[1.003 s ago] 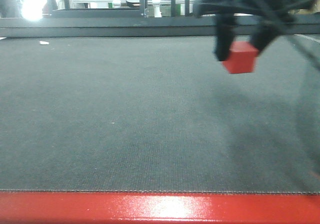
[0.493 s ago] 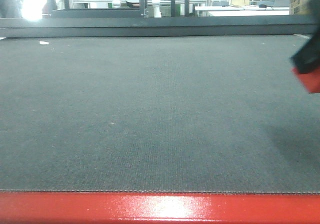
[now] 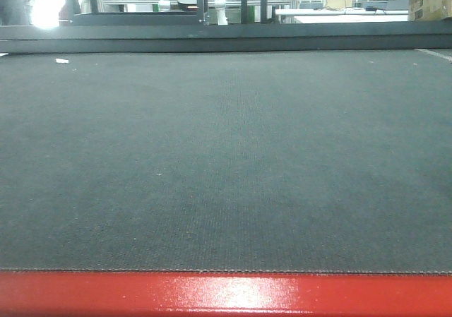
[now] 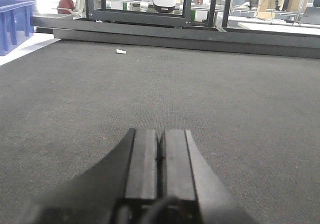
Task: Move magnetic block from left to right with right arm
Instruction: 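Hold the red cube raised in the right gripper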
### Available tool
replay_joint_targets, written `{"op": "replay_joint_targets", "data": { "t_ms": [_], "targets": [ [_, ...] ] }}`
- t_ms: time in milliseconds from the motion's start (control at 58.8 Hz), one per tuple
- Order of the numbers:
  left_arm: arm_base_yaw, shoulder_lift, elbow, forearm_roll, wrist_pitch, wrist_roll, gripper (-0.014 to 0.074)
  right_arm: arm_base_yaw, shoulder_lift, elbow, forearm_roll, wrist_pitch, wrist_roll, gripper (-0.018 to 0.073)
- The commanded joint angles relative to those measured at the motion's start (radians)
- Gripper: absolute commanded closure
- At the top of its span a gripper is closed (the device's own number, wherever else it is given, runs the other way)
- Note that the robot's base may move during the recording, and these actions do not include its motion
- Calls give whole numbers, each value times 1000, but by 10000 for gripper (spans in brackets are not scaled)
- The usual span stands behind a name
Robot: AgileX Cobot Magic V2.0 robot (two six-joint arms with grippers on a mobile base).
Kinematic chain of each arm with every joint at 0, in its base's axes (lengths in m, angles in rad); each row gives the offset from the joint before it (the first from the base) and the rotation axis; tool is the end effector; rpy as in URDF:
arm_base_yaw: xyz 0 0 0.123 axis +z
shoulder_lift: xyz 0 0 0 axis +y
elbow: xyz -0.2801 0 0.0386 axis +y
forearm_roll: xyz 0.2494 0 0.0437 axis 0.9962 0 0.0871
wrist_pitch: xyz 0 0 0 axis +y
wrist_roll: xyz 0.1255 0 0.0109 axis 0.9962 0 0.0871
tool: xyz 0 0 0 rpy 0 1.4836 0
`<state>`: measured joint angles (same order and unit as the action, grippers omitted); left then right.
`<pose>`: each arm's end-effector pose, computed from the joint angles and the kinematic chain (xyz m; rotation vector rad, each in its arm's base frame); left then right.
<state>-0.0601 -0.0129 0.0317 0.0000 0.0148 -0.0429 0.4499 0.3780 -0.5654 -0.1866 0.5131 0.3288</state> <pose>0.0952 -0.0057 0.2037 0.0131 1.5177 -0.0824 0.1067 0.0388 0.3229 -0.1919 1.8050 0.3565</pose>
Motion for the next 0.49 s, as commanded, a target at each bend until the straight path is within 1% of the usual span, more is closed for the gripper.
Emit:
{"op": "replay_joint_targets", "data": {
  "t_ms": [0,476],
  "targets": [
    [1,-14,9,0,-91,-4,713,-5,-47,-28,-26,-67,-10,388],
    [1,-14,9,0,-91,-4,713,-5,-73,-28,-26,-67,-10,388]
  ]
}}
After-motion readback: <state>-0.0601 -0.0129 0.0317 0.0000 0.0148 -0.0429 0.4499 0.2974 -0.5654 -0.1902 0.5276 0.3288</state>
